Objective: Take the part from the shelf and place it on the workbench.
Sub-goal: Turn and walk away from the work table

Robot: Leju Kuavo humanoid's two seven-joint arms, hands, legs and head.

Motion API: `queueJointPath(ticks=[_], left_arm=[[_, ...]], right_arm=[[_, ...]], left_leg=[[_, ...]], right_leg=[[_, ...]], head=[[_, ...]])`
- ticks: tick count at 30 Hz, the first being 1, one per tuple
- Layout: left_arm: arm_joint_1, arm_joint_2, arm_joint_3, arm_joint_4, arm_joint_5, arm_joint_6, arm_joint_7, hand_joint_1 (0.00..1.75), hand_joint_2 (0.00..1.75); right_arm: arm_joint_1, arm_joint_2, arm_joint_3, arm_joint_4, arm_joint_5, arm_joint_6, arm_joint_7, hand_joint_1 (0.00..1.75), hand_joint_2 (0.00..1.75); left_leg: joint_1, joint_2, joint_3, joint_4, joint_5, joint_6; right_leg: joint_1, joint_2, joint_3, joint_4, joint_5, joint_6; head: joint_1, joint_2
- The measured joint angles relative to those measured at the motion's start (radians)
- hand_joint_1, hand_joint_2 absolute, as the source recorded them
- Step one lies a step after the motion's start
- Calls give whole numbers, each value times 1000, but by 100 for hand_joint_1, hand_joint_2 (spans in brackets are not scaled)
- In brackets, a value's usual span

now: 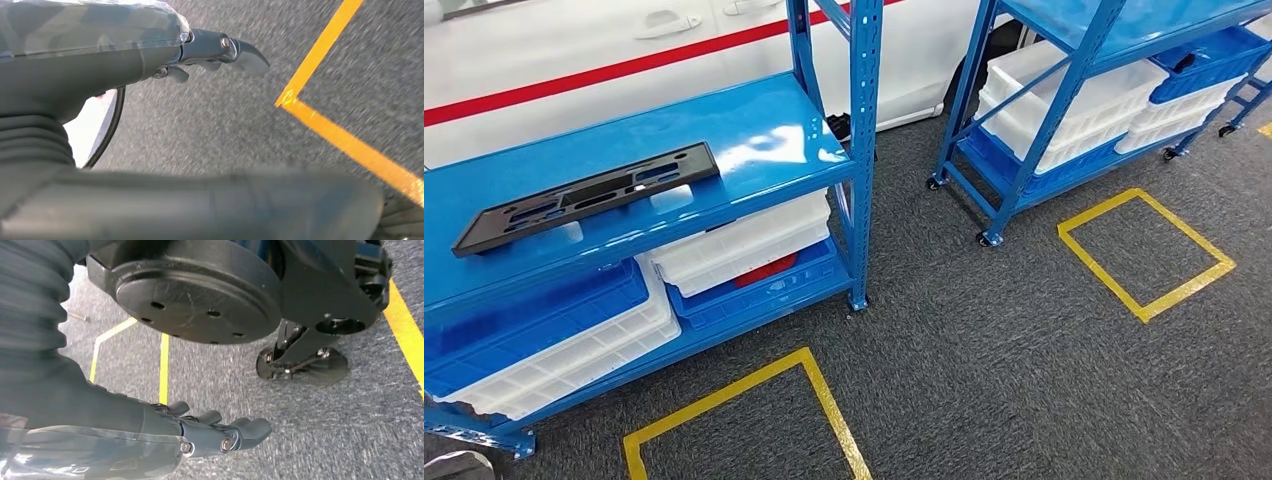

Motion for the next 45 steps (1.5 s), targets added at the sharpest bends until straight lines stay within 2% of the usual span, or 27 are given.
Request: queueJointPath(ticks=[1, 3, 4, 5, 7, 8, 10, 12, 13, 17, 19, 21, 22, 23, 24, 26, 28, 32, 34, 36, 37, 38, 39, 41, 42, 43, 45], left_arm=[[2, 0, 0, 0, 0, 0, 1, 0, 0], [2, 0, 0, 0, 0, 0, 3, 0, 0], [-1, 0, 0, 0, 0, 1, 3, 0, 0], [-3, 0, 0, 0, 1, 2, 2, 0, 44], [-6, 0, 0, 0, 6, 5, -5, 0, 131], [-6, 0, 0, 0, 8, 7, -8, 0, 175], [-7, 0, 0, 0, 11, 10, -10, 0, 175], [-11, 0, 0, 0, 11, 7, -2, 0, 175], [-13, 0, 0, 0, 9, 5, 2, 0, 175], [-13, -1, 0, 0, 1, -3, 13, 0, 175], [-14, -1, -10, -1, 8, -6, 15, 0, 175], [-13, -1, -33, -7, 39, -14, 15, 0, 175], [-12, 0, -48, -12, 63, -18, 15, 0, 175], [-12, 1, -62, -19, 90, -23, 15, 0, 131], [-12, 2, -76, -27, 118, -27, 14, 0, 87], [-13, 4, -104, -44, 172, -37, 11, 0, 0], [-12, 8, -134, -60, 227, -46, 9, 0, 0], [1, 20, -194, -80, 340, -65, 5, 0, 0], [13, 26, -225, -84, 398, -75, 1, 0, 0], [31, 29, -257, -85, 458, -86, -2, 0, 0], [43, 30, -273, -85, 487, -92, -3, 0, 0], [56, 32, -287, -85, 515, -97, -3, 0, 0], [69, 34, -301, -85, 542, -101, -4, 0, 0], [94, 39, -330, -84, 594, -111, -6, 0, 0], [103, 42, -345, -83, 621, -116, -7, 0, 0], [109, 44, -360, -83, 647, -120, -8, 0, 0], [120, 49, -390, -82, 702, -130, -11, 0, 0]], right_arm=[[-1, 1, 0, 0, 4, -2, -3, 0, 175], [1, 3, 0, 0, 10, -4, -10, 0, 87], [4, 3, 0, 0, 13, -4, -14, 0, 44], [7, 3, 0, 0, 14, -5, -19, 0, 0], [11, 3, 0, 0, 17, -12, -32, 0, 0], [12, 3, 0, 0, 18, -17, -38, 0, 0], [12, 3, 0, 0, 20, -30, -52, 0, 87], [12, 4, 0, 0, 23, -46, -82, 0, 175], [12, 5, 0, 0, 25, -57, -101, 0, 175], [8, 5, 0, 0, 29, -85, -126, 0, 175], [11, 4, 0, 0, 25, -88, -128, 0, 175], [15, 2, 5, 0, 10, -86, -132, 0, 175], [17, 1, 10, 0, -3, -83, -135, 0, 175], [19, -1, 14, 0, -17, -79, -138, 0, 131], [23, -3, 20, 0, -31, -76, -138, 0, 87], [39, -7, 34, 1, -57, -71, -138, 0, 0], [57, -10, 51, 3, -84, -64, -137, 0, 0], [77, -14, 87, 4, -141, -52, -137, 0, 0], [83, -18, 108, 0, -172, -48, -137, 0, 0], [86, -25, 128, -10, -202, -42, -136, 0, 0], [87, -29, 138, -16, -217, -38, -135, 0, 0], [87, -33, 147, -25, -231, -35, -134, 0, 0], [87, -36, 156, -35, -245, -32, -132, 0, 0], [85, -42, 175, -58, -271, -26, -129, 0, 0], [84, -43, 185, -70, -285, -22, -127, 0, 0], [84, -45, 195, -80, -299, -19, -127, 0, 0], [84, -49, 216, -98, -327, -14, -127, 0, 0]], left_leg=[[0, 9, -5, 4, -2, -5], [-2, 58, -33, 59, -35, -14], [-2, 87, -60, 119, -66, -17], [-1, 104, -92, 189, -99, -20], [2, 115, -138, 291, -131, -24], [2, 117, -133, 288, -118, -24], [2, 121, -69, 173, -54, -18], [-3, 127, 0, 48, -16, -5], [-7, 130, 16, 16, -14, 1], [-3, 127, 24, -9, -16, 21], [1, 125, 29, -18, -12, 29], [1, 125, 29, -19, -13, 33], [1, 124, 30, -18, -14, 33], [1, 122, 31, -18, -15, 33], [2, 119, 34, -17, -17, 31], [1, 111, 37, -12, -21, 23], [-2, 105, 31, -4, -24, 12], [-2, 105, 21, 5, -29, -9], [1, 110, -9, 79, -76, -17], [2, 114, -70, 218, -141, -22], [3, 115, -94, 273, -159, -23], [3, 116, -102, 292, -156, -22], [2, 116, -91, 270, -134, -20], [0, 125, -27, 137, -67, -8], [-4, 136, 4, 71, -45, -1], [-8, 144, 24, 28, -35, 6], [-15, 149, 32, 3, -35, 16]], right_leg=[[-1, -11, 0, -3, 3, -7], [-3, -38, 3, -10, 8, -21], [0, -54, 4, -10, 8, -25], [3, -68, 4, -10, 7, -29], [7, -93, 5, -10, 5, -31], [8, -100, 6, -10, 4, -31], [8, -108, 11, -10, 1, -28], [12, -111, 14, -8, -4, -22], [13, -112, 13, -7, -5, -18], [12, -106, 10, 3, -17, 4], [9, -88, -30, 86, -64, 14], [7, -78, -100, 219, -119, 22], [6, -78, -124, 262, -125, 25], [4, -78, -131, 270, -111, 28], [1, -78, -118, 237, -79, 29], [-5, -75, -63, 108, -4, 30], [-4, -70, -31, 23, 23, 21], [-2, -70, -32, 7, 23, -8], [-4, -77, -29, 2, 25, -21], [0, -84, -28, 2, 24, -27], [2, -86, -28, 2, 24, -29], [4, -87, -27, 3, 23, -29], [5, -87, -24, 3, 22, -30], [8, -88, -19, 3, 19, -28], [10, -90, -17, 3, 17, -26], [12, -93, -17, 4, 16, -22], [15, -103, -17, 3, 14, -12]], head=[[0, 0], [0, 0], [0, 0], [0, 0], [0, 0], [0, 0], [0, 0], [0, 0], [0, 0], [0, 0], [0, 0], [0, 0], [0, 0], [0, 0], [0, 0], [0, 0], [0, 0], [0, 0], [0, 0], [0, 0], [0, 0], [0, 0], [0, 0], [0, 0], [0, 0], [0, 0], [0, 0]])
